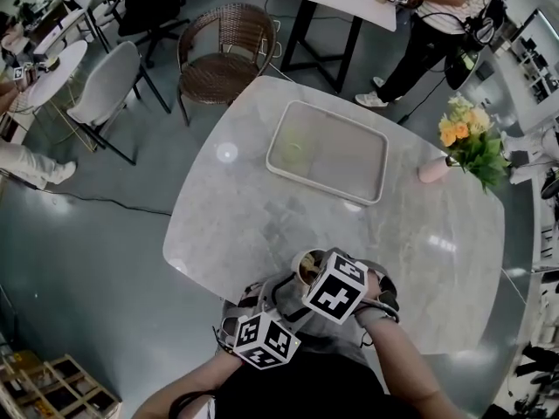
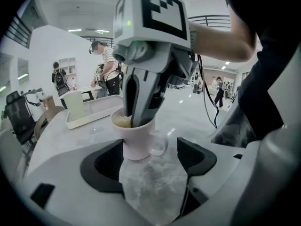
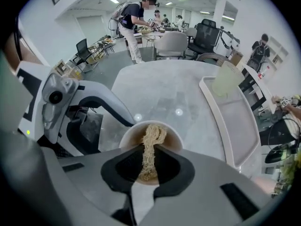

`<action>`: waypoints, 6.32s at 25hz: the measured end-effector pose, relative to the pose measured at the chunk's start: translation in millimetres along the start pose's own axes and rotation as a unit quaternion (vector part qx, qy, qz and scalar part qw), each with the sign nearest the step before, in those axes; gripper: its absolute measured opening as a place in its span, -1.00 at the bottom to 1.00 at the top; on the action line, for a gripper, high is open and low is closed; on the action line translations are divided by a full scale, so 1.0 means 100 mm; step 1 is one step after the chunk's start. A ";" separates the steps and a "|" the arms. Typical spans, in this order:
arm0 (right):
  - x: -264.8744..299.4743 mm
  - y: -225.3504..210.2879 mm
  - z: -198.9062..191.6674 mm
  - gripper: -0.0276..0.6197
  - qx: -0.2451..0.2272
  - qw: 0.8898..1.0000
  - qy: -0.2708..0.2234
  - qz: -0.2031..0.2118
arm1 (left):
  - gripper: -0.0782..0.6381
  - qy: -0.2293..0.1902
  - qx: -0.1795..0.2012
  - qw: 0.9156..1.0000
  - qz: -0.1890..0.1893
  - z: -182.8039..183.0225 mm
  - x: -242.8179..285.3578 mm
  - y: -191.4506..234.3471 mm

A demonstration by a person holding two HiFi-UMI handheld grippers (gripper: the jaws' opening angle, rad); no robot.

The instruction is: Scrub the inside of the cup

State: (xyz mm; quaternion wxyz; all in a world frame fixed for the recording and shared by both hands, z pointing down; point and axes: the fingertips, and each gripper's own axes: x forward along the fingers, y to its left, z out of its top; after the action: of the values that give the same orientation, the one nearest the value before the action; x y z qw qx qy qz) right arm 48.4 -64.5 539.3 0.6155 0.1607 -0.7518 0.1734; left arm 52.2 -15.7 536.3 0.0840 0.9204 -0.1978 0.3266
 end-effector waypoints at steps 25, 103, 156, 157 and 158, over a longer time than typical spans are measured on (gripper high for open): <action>0.01 -0.09 0.04 -0.73 -0.231 0.972 0.018 -0.041 | 0.20 0.054 0.072 0.993 0.076 -0.18 -0.15 0.60; -0.06 0.12 0.28 -0.73 -0.305 0.951 -0.012 0.040 | 0.47 0.057 0.133 0.989 -0.018 -0.07 0.37 0.51; -0.67 0.04 0.24 -0.73 -0.154 0.974 -0.163 0.044 | 0.46 0.118 0.188 0.967 -0.128 -0.17 0.29 0.60; -0.69 0.04 0.24 -0.73 -0.150 0.973 -0.172 0.037 | 0.46 0.123 0.182 0.968 -0.122 -0.19 0.24 0.61; -0.71 0.04 0.25 -0.73 -0.145 0.972 -0.184 0.030 | 0.46 0.130 0.177 0.969 -0.116 -0.22 0.19 0.61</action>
State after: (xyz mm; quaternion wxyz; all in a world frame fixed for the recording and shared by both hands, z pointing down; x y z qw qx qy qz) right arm 38.1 -70.5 464.9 0.4775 0.0769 -0.8739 0.0483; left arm 27.7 -71.2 567.1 -0.0182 0.8870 -0.0162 0.4611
